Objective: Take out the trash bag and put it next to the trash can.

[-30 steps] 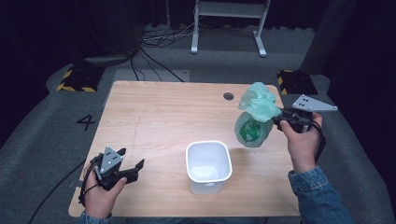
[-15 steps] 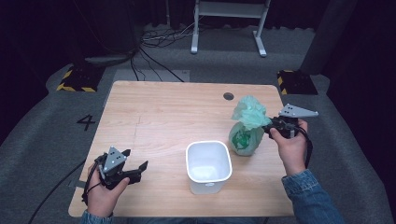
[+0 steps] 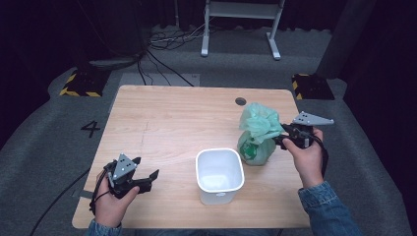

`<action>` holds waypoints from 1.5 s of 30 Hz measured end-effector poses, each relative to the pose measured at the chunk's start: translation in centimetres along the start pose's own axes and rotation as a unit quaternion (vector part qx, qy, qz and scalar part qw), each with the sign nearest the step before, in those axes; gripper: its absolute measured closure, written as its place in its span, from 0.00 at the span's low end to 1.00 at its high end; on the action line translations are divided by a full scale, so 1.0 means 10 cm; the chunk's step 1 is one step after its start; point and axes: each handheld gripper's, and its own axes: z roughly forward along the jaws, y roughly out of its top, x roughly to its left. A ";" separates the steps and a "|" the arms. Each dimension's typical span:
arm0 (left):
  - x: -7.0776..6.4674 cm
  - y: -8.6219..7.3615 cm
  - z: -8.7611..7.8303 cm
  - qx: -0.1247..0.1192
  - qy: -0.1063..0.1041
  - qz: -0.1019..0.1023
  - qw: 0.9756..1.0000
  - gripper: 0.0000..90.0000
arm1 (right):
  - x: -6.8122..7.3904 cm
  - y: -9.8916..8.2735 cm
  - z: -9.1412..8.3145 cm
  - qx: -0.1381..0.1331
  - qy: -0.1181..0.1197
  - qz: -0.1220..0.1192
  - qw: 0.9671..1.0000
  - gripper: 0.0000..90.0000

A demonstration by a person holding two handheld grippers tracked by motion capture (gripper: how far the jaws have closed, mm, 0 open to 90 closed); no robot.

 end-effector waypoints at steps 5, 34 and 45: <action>-0.02 0.01 0.02 0.002 -0.006 0.002 1.000 0.25 | 0.04 0.00 -0.07 -0.013 -0.007 0.006 1.000 0.35; 0.04 -0.08 0.02 0.015 0.002 -0.011 1.000 0.25 | -0.04 -0.79 -0.59 0.059 -0.031 0.005 0.998 0.33; 0.15 -0.25 0.01 0.038 0.014 -0.025 0.999 0.25 | -0.09 -1.08 -0.66 0.099 -0.055 0.010 0.993 0.30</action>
